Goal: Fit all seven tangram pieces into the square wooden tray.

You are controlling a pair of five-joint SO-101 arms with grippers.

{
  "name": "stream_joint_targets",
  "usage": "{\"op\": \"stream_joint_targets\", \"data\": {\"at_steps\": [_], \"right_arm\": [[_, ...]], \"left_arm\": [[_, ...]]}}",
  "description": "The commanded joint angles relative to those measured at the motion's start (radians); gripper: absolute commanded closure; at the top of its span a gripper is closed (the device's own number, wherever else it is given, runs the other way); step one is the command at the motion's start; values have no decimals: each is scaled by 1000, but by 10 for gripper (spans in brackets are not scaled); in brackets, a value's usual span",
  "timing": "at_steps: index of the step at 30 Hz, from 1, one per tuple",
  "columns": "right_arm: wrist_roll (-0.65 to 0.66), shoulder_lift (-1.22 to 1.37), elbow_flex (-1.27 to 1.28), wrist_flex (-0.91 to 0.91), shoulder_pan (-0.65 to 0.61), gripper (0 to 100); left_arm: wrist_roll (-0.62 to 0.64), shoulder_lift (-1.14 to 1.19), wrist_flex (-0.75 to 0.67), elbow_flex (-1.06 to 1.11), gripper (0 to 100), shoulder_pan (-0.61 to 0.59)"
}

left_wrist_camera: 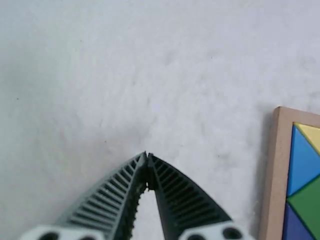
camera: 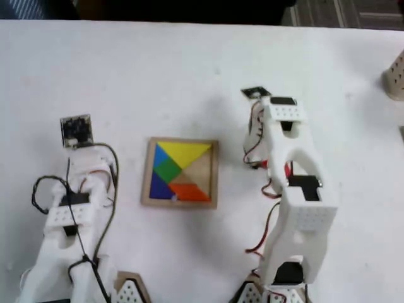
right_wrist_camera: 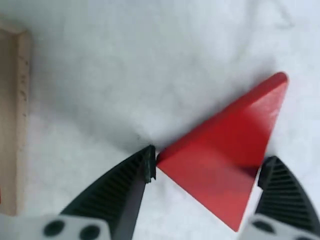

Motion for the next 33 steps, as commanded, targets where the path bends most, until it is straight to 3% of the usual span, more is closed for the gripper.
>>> {"op": "stream_joint_targets", "data": {"at_steps": [1, 6, 12, 33], "right_arm": [[20, 1, -23, 22, 15, 686], [20, 2, -23, 19, 15, 707], [18, 2, -23, 18, 15, 896], [18, -134, -18, 94, 30, 875]], "left_arm": [[-11, -33, -32, -8, 980, 12], [-11, -33, -32, -8, 980, 12], [-11, -33, -32, -8, 980, 12], [-11, -33, -32, -8, 980, -8]]}}
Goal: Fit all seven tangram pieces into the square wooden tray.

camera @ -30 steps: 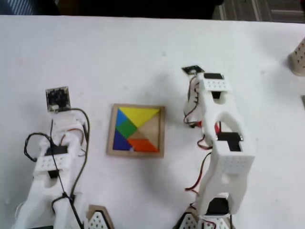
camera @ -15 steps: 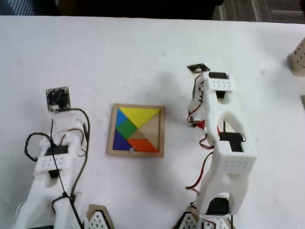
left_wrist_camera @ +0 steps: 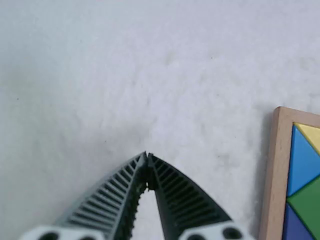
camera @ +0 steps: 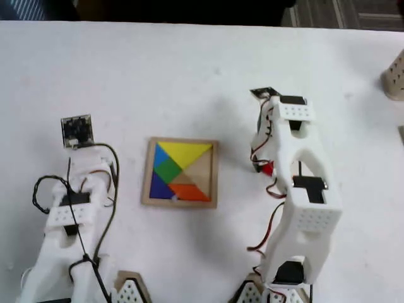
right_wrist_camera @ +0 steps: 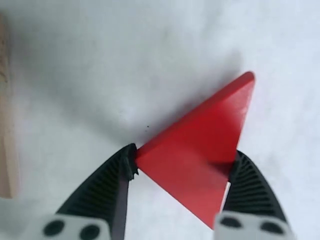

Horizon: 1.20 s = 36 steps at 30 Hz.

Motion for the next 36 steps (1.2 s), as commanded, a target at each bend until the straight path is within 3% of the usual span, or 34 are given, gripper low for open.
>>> {"op": "stream_joint_targets", "data": {"at_steps": [1, 12, 15, 29, 36], "right_arm": [[6, -110, -9, 36, -12, 875], [0, -217, -8, 140, -84, 875], [-69, -259, -8, 168, -125, 875], [-232, -318, 12, 211, -489, 875], [-302, -309, 32, 94, -593, 875]], "left_arm": [[-11, -33, -32, -8, 980, -8], [-11, -33, -52, -8, 980, -7], [-11, -33, -55, -6, 980, -8], [-11, -33, -55, -6, 980, -8], [-11, -33, -54, -6, 980, -8]]}}
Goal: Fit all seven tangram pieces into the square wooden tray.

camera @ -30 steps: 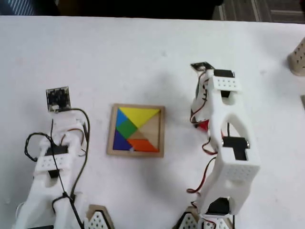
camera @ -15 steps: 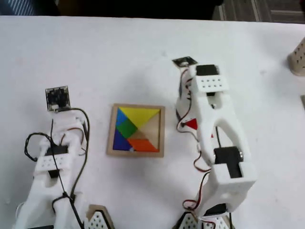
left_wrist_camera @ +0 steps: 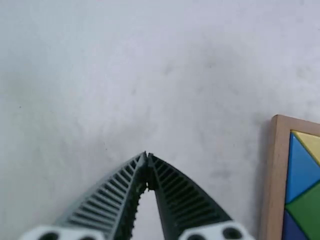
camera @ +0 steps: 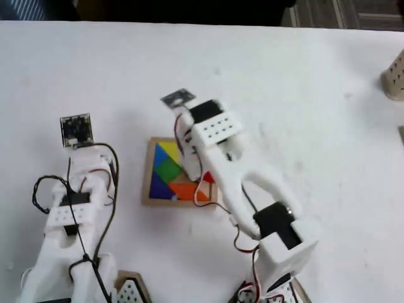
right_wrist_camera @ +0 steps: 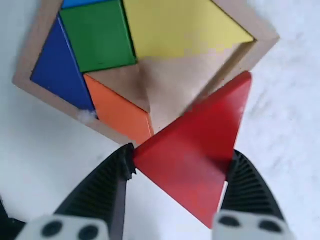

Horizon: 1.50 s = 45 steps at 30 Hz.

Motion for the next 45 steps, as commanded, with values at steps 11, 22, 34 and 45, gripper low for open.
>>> {"op": "stream_joint_targets", "data": {"at_steps": [11, 22, 34, 45], "right_arm": [[-267, -47, 127, -323, -125, 872], [-259, 41, 104, -334, -160, 752], [-107, 64, -3, -216, -156, 747], [-28, 65, 3, -217, -160, 652]], "left_arm": [[-11, -33, -23, -6, 980, -8], [-11, -33, -21, -6, 980, -8], [-75, -33, -17, -6, 980, -8], [-78, -33, -15, -6, 980, -10]]}}
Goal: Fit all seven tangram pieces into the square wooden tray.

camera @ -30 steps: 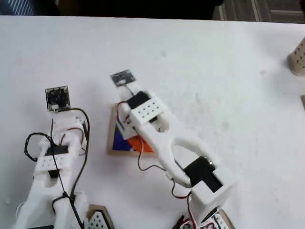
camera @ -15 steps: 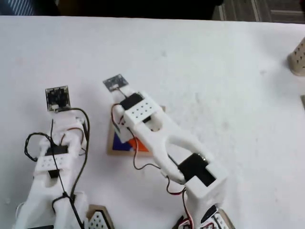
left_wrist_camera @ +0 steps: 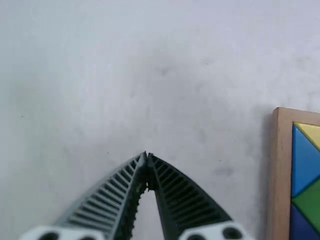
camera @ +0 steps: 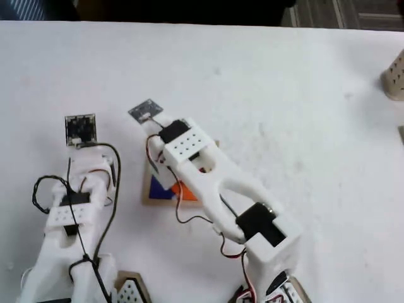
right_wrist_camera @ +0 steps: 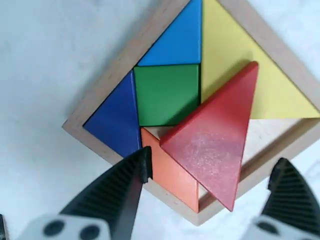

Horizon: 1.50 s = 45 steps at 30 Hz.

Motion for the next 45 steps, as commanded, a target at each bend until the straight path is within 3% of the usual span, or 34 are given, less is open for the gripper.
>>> {"op": "stream_joint_targets", "data": {"at_steps": [1, 8, 14, 16, 25, 32, 36, 45], "right_arm": [[20, -8, -40, 10, -7, 652], [18, -77, -40, 101, 54, 670], [12, -166, 58, 62, 216, 909], [14, -213, 110, 39, 263, 943], [49, -510, 440, -110, 363, 947], [48, -536, 569, -209, 486, 947], [55, -536, 598, -243, 556, 947], [48, -535, 620, -315, 616, 947]], "left_arm": [[-8, -33, -15, -6, 980, -10], [-8, -33, -15, -6, 980, -10], [-3, -35, -15, -6, 980, -5], [-3, -45, -17, 8, 980, 4], [-2, -340, 129, 124, 980, 136], [6, -610, 428, 155, 980, 331], [92, -608, 431, 152, 980, 384], [98, -395, 347, 26, 980, 547]]}}
